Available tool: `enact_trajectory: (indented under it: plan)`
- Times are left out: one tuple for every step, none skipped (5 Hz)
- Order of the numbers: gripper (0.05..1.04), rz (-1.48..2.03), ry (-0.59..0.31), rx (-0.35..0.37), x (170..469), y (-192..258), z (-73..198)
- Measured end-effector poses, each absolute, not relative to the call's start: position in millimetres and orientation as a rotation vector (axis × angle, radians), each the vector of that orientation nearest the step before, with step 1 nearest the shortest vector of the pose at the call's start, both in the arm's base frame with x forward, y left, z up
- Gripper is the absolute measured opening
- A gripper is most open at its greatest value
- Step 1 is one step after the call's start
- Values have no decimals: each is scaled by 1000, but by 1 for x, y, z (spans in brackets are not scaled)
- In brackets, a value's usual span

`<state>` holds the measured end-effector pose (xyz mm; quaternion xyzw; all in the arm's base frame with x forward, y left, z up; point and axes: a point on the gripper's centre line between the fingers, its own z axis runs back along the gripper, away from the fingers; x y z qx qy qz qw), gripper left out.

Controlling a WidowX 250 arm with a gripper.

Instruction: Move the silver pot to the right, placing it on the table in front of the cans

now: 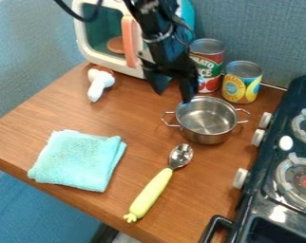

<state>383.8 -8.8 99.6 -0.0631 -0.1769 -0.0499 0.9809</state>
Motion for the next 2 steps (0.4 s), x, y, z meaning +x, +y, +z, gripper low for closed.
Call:
enact_trajectory:
  plan:
    - [1003, 53, -226, 67, 362, 25, 99]
    - [1000, 139, -133, 168, 346, 44, 98]
